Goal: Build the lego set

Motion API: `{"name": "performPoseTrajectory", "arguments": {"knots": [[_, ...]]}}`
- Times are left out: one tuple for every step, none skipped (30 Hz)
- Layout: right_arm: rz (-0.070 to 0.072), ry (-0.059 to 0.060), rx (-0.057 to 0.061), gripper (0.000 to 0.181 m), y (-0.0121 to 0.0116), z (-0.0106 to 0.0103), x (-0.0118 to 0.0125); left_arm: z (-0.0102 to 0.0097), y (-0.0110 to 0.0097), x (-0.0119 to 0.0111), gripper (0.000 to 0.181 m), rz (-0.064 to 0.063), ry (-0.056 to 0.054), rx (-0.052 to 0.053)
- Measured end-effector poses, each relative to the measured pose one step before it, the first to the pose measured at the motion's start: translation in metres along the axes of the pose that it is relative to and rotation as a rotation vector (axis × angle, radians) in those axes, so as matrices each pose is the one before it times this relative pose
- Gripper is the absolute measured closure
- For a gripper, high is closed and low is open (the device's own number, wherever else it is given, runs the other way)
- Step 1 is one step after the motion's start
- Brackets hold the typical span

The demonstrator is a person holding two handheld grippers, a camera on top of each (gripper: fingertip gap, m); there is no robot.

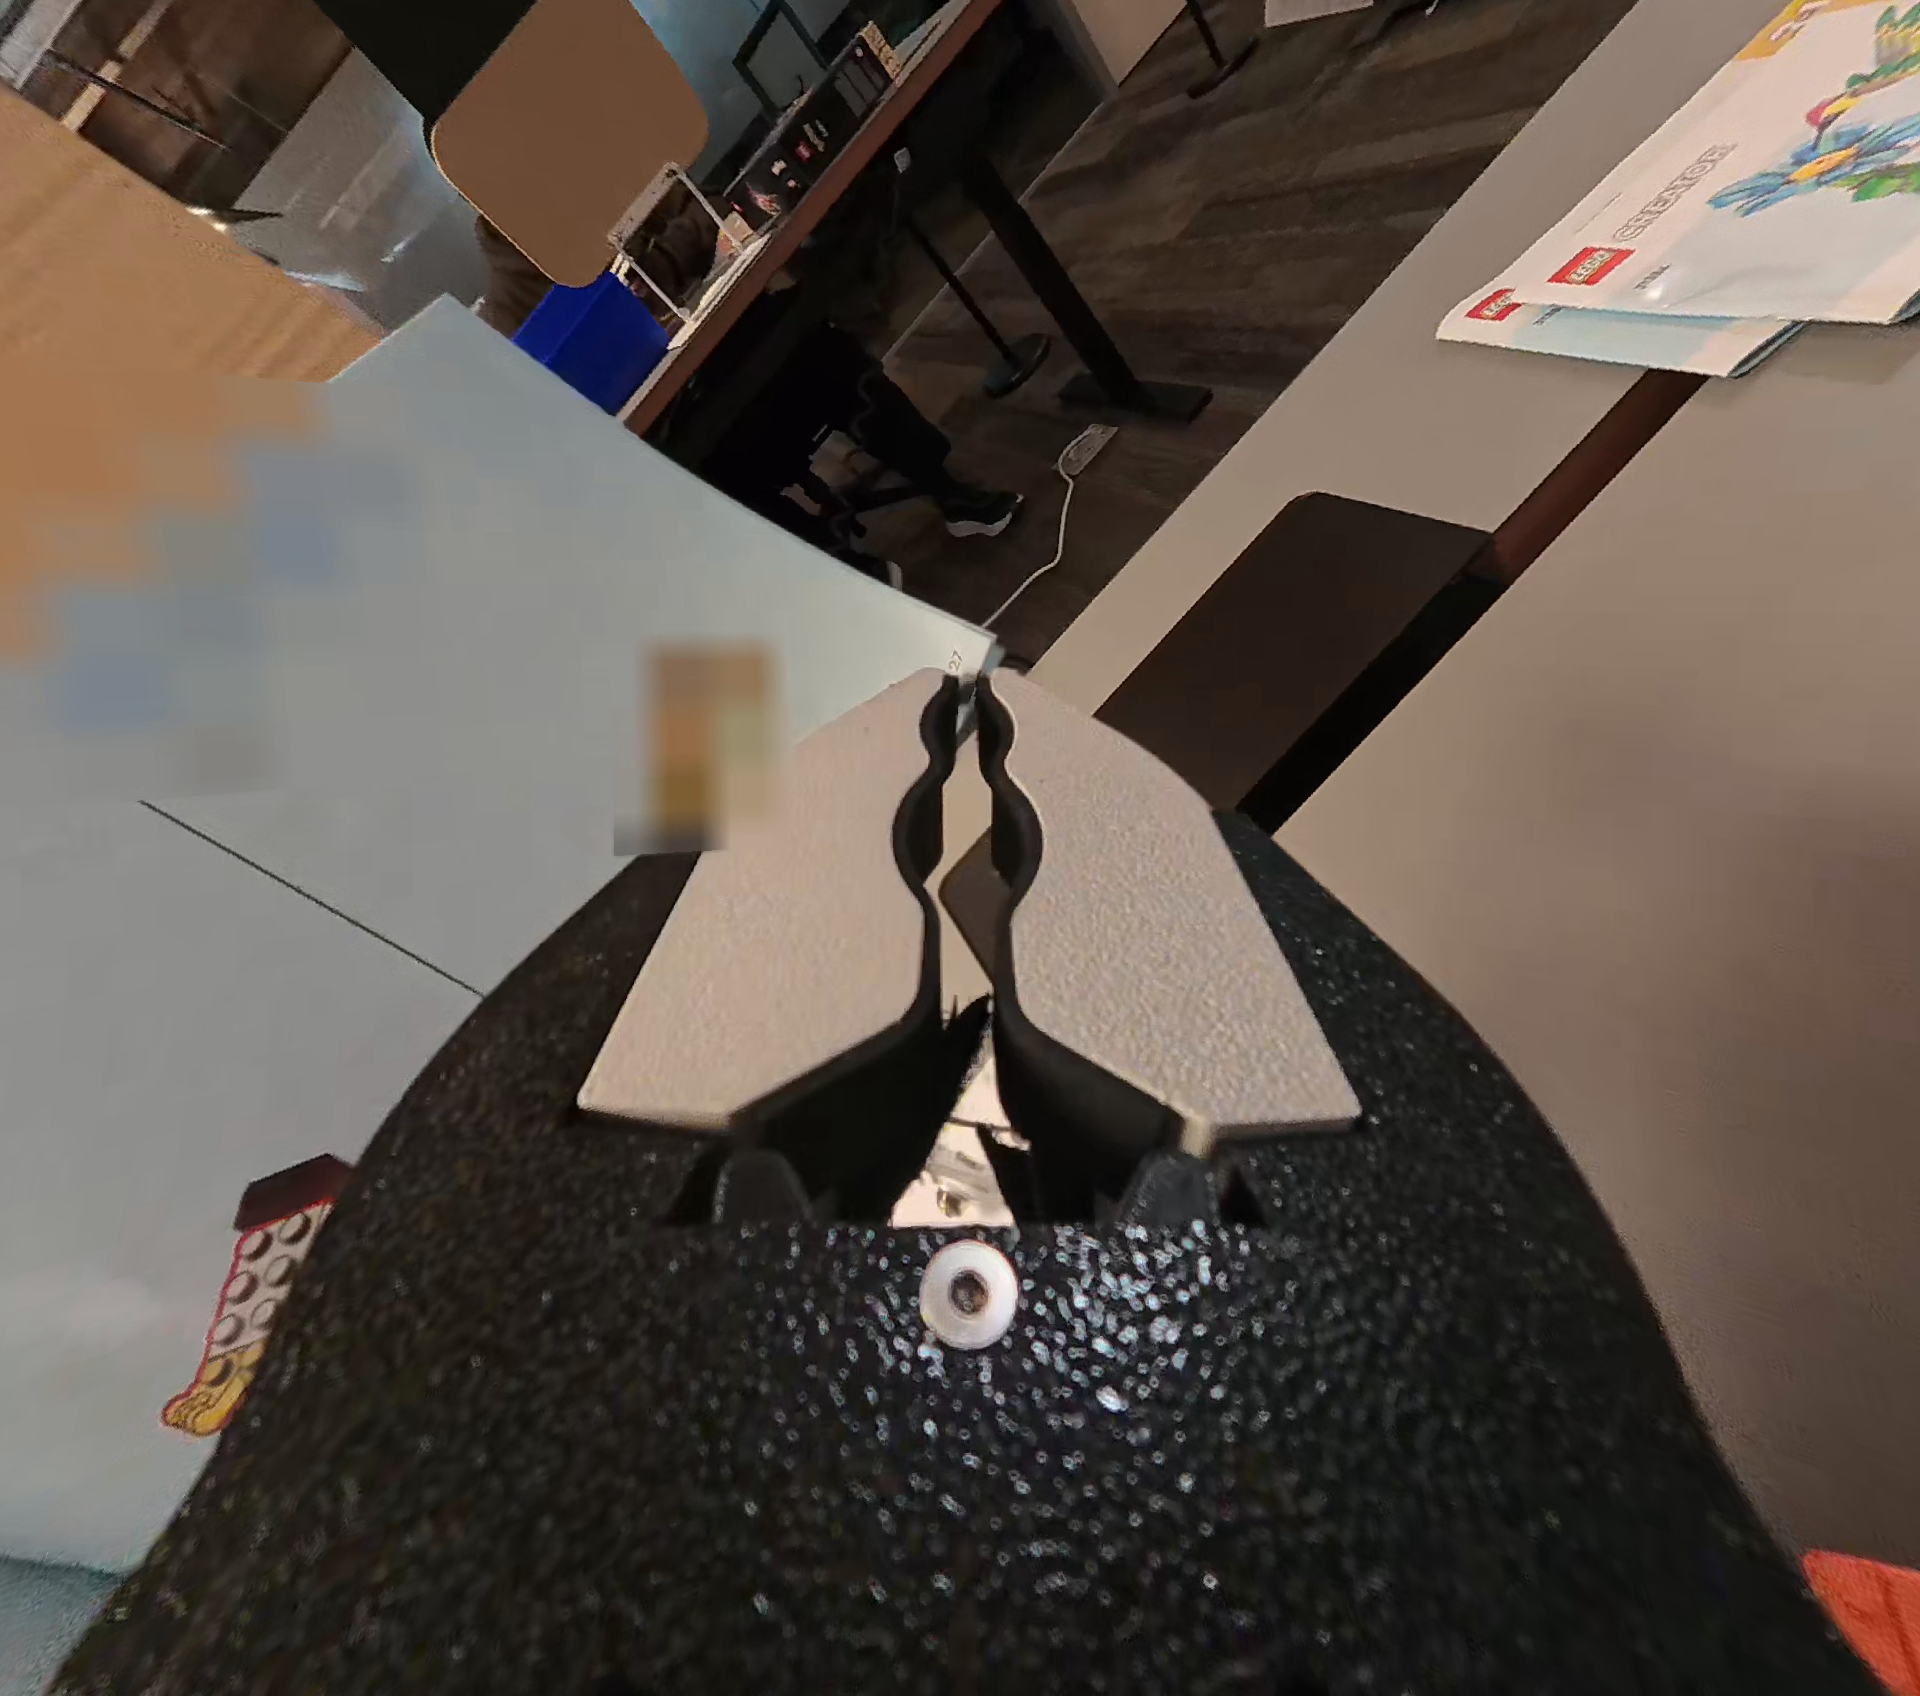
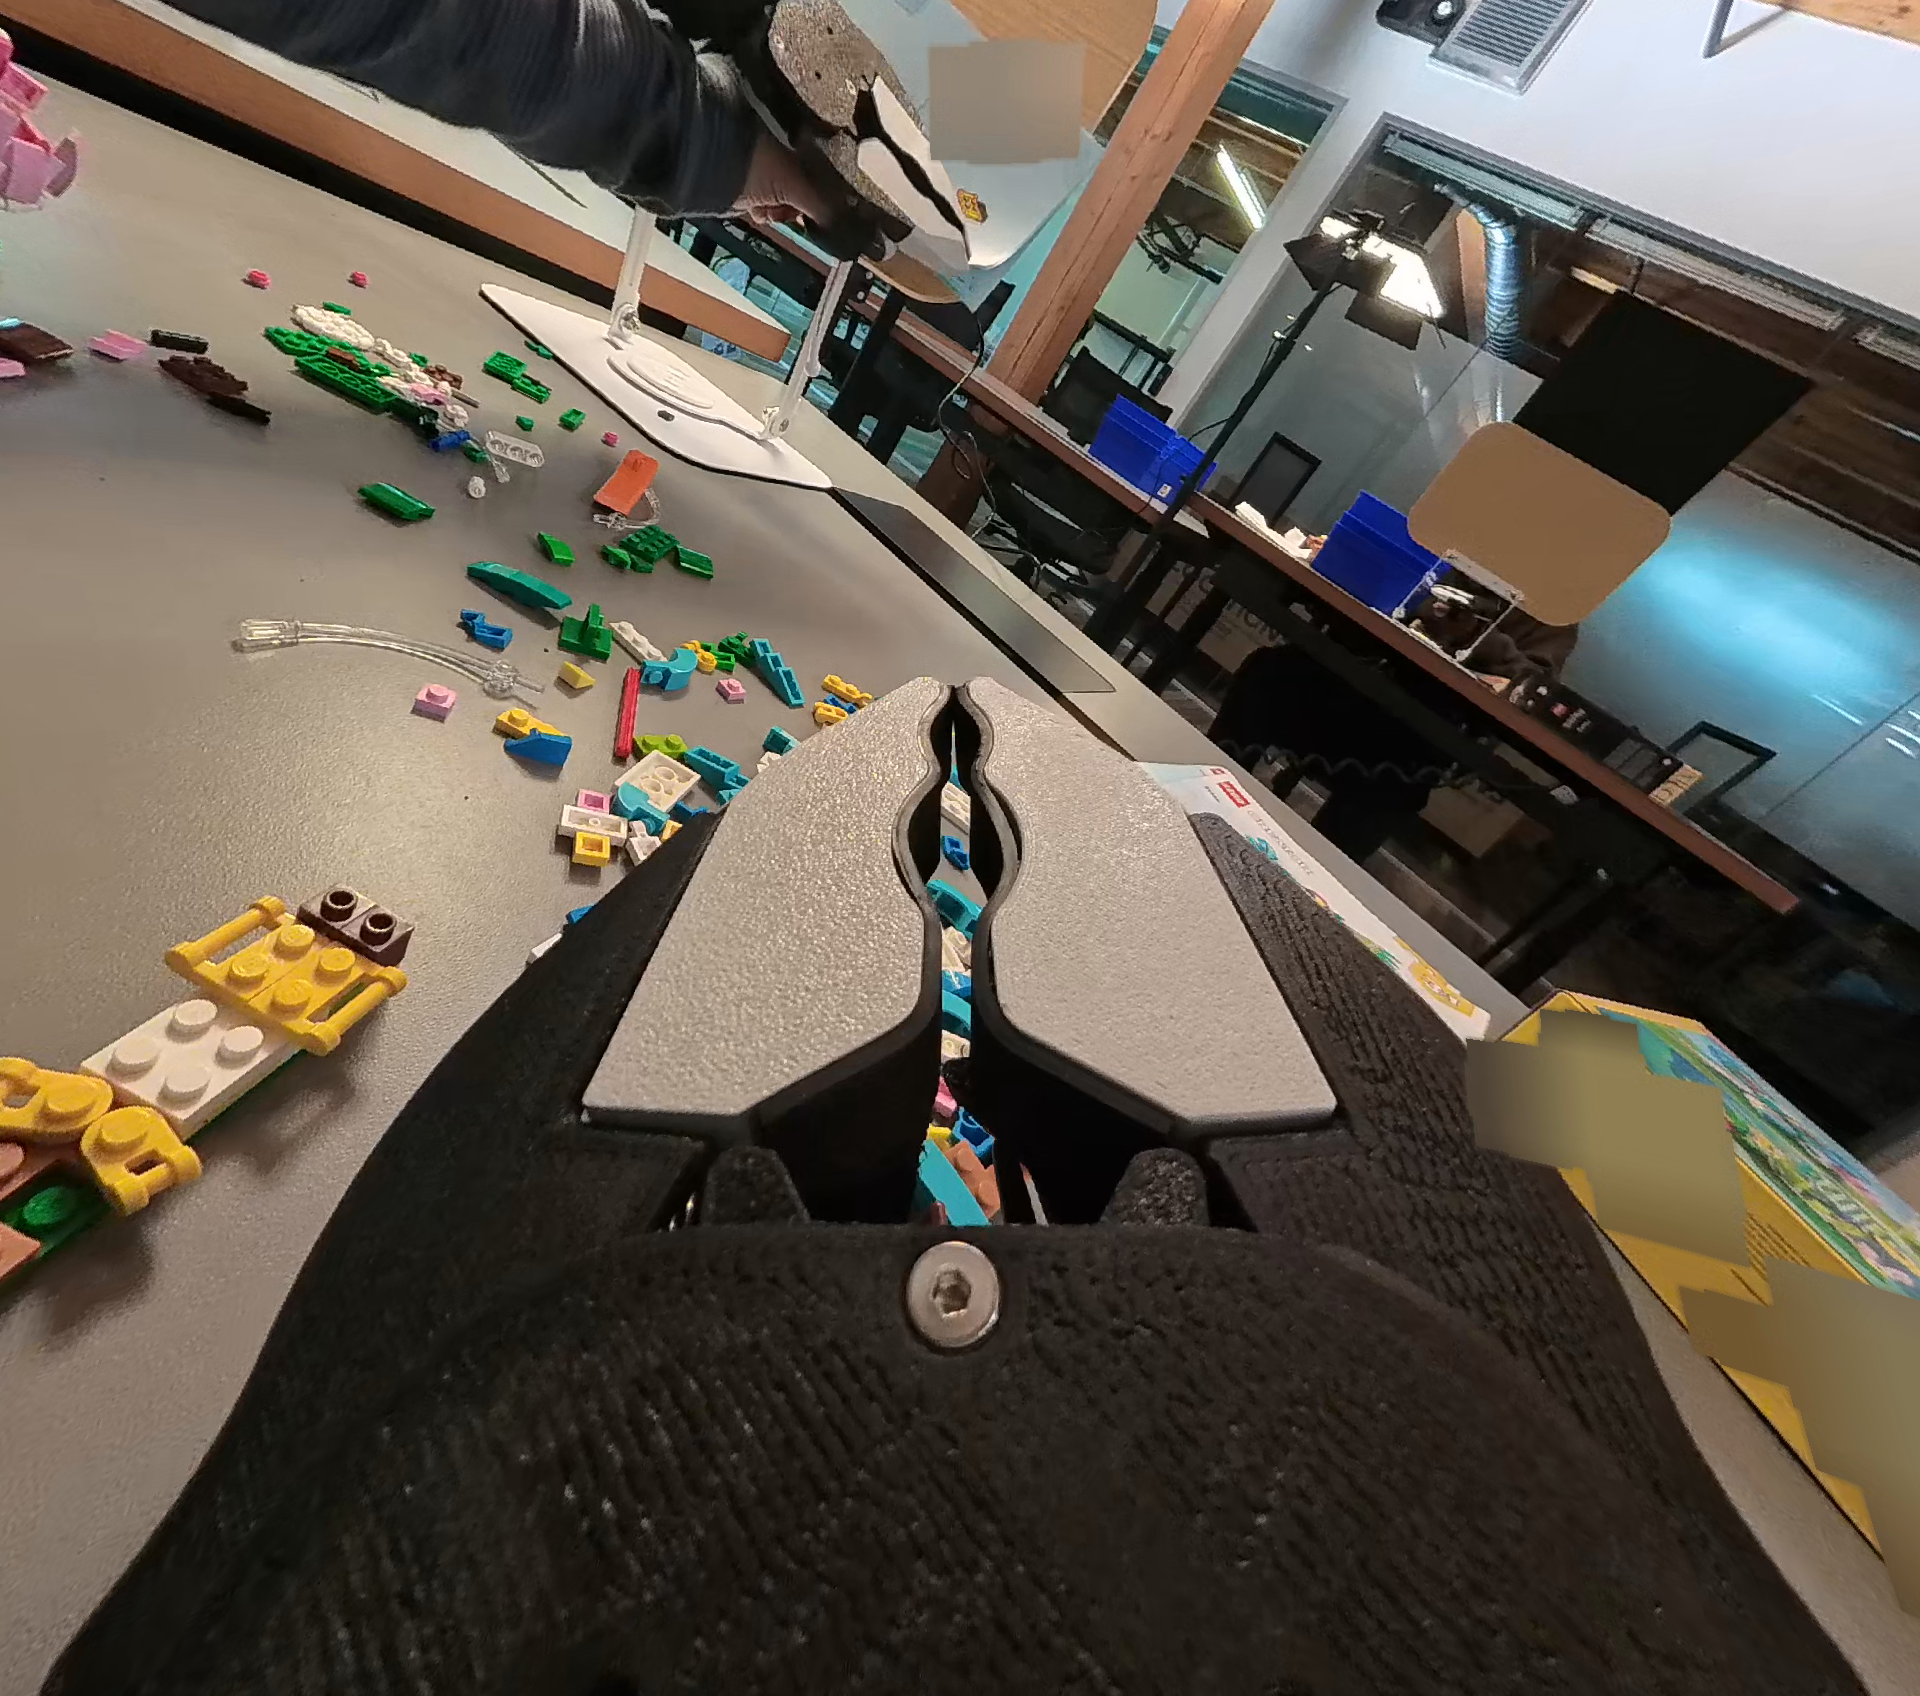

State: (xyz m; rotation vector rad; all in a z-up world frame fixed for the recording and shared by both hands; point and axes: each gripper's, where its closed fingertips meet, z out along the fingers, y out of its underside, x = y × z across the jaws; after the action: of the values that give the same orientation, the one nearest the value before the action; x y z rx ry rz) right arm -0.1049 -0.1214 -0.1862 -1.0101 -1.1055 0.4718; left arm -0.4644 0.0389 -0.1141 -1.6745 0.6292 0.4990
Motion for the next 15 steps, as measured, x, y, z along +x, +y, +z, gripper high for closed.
{"name": "performPoseTrajectory", "arguments": {"knots": [[-0.0004,-0.0001,-0.0001,0.181,0.0,0.00008,-0.00002,-0.0003,0.00007,-0.00018,0.178,-0.0135,0.008,0.0022],[0.0003,-0.0006,0.0002,0.181,-0.00001,-0.00008,-0.00006,-0.00015,-0.00035,0.00007,0.178,-0.0136,0.0093,0.0035],[0.0004,-0.0008,-0.0004,0.181,0.0,0.00011,-0.00005,-0.00019,-0.00017,0.00016,0.178,-0.0121,0.0092,0.0025],[-0.0001,-0.0001,-0.0006,0.181,0.00013,0.0,0.00007,-0.00012,-0.00021,-0.00029,0.178,-0.0075,0.0045,0.0015],[-0.0003,-0.0001,-0.0001,0.181,0.00002,-0.00001,0.00001,-0.00006,-0.00046,0.00036,0.178,-0.0065,0.0089,0.0036],[-0.0003,-0.0003,0.0003,0.181,-0.00004,0.00002,-0.00001,0.00004,-0.001,0.00157,0.178,-0.0098,0.0166,0.0071],[-0.0001,-0.0006,-0.0002,0.181,0.00011,-0.00002,-0.00012,0.00003,-0.00094,0.00176,0.179,-0.0136,0.0195,0.0069],[0.0001,-0.0008,-0.0007,0.181,0.00004,0.00009,-0.00003,-0.00003,-0.0008,0.00161,0.18,-0.0143,0.0196,0.0058],[-0.0002,-0.0006,-0.0002,0.181,0.00002,0.00007,-0.0001,0.0,-0.00078,0.00157,0.18,-0.0141,0.0195,0.0053],[-0.0004,-0.0003,0.0003,0.181,-0.00002,-0.00007,0.00003,-0.00011,-0.00067,0.00074,0.181,-0.0102,0.0118,0.004],[-0.0001,-0.0004,0.0001,0.181,-0.00002,0.00001,-0.00005,-0.00009,-0.00051,0.00048,0.181,-0.0044,0.0085,0.0024],[0.0003,-0.0008,-0.0006,0.181,0.00011,0.00009,-0.00009,0.00009,0.0001,0.00042,0.181,-0.0009,0.0076,-0.0019],[0.0004,-0.0007,-0.0008,0.181,0.00015,-0.00001,-0.00004,0.00024,0.00074,-0.00063,0.181,0.0033,-0.001,-0.007],[0.0001,-0.0002,0.0001,0.181,-0.00001,0.00001,-0.00003,-0.00015,0.00063,-0.00127,0.181,0.0088,-0.0068,-0.0069],[-0.0001,0.0001,0.0005,0.181,-0.00005,-0.00005,0.00006,-0.00057,0.00019,-0.00208,0.181,0.0173,-0.0156,-0.0041]]}}
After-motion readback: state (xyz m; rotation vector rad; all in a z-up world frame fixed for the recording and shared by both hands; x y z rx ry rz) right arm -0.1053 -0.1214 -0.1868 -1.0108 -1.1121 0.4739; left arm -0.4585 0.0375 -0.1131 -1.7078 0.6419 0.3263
